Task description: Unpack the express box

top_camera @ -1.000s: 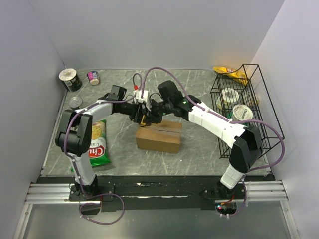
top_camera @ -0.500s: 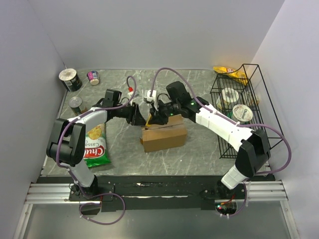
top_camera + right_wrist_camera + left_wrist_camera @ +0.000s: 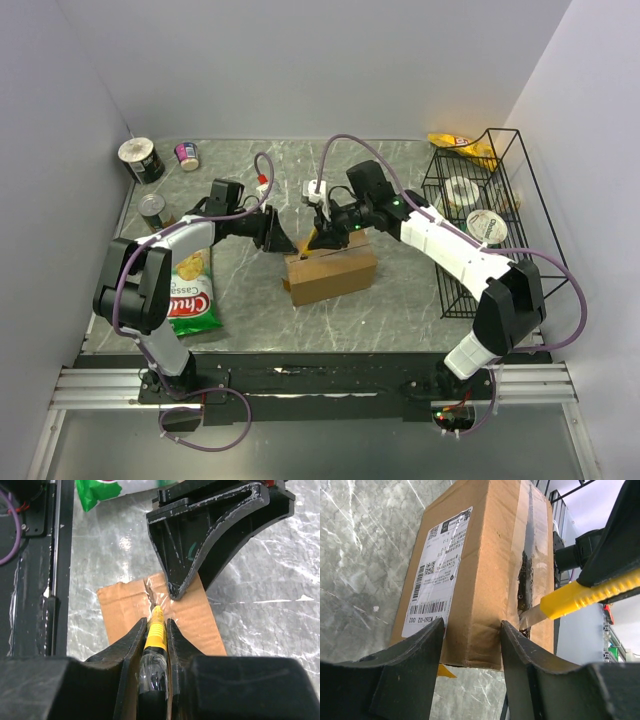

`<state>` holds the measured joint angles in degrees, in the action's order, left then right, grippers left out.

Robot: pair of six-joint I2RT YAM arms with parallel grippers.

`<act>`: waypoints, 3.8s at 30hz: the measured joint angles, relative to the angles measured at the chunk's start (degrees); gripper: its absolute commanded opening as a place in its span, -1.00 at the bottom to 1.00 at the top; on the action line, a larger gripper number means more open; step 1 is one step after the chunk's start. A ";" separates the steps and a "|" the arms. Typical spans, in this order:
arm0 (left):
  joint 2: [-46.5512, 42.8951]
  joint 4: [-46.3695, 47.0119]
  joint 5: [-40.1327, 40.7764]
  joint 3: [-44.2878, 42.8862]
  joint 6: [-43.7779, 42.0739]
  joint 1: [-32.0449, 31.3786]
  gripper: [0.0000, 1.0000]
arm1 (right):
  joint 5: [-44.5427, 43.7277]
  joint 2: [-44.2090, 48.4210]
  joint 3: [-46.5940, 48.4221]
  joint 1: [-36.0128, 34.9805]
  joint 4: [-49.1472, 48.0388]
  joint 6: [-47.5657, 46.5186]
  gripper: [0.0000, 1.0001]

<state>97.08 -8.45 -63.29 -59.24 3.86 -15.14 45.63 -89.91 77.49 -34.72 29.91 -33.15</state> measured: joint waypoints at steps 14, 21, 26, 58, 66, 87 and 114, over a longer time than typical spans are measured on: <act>0.61 -2.64 -1.31 -1.40 -4.66 0.00 -0.01 | 3.52 0.79 0.04 4.13 7.89 -10.19 -1.00; 1.55 -4.39 -1.86 -2.91 -5.90 -0.33 -0.03 | 4.55 2.27 0.09 5.84 11.15 -14.40 -1.00; 1.70 -5.09 -2.43 -3.50 -6.91 -0.72 -0.05 | 5.40 2.36 0.24 7.82 14.01 -17.09 -1.00; -15.98 12.35 26.64 7.52 -9.33 -18.51 0.93 | 0.42 2.36 1.25 9.31 13.16 -9.44 -1.00; -15.17 17.05 30.34 10.34 -13.27 -21.51 0.93 | 0.04 2.43 0.26 9.20 12.81 -8.63 -1.00; -13.92 18.53 24.59 10.64 -24.41 -22.64 0.96 | 3.65 4.81 -0.52 11.15 22.82 -29.35 -1.00; -7.61 10.75 16.74 2.84 -28.02 -20.15 0.98 | 1.70 4.50 4.39 19.61 34.01 -43.06 -1.00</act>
<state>89.47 2.31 -46.54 -56.40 -24.16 -35.29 47.33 -85.41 81.89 -15.11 63.92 -76.20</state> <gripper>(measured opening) 0.987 0.242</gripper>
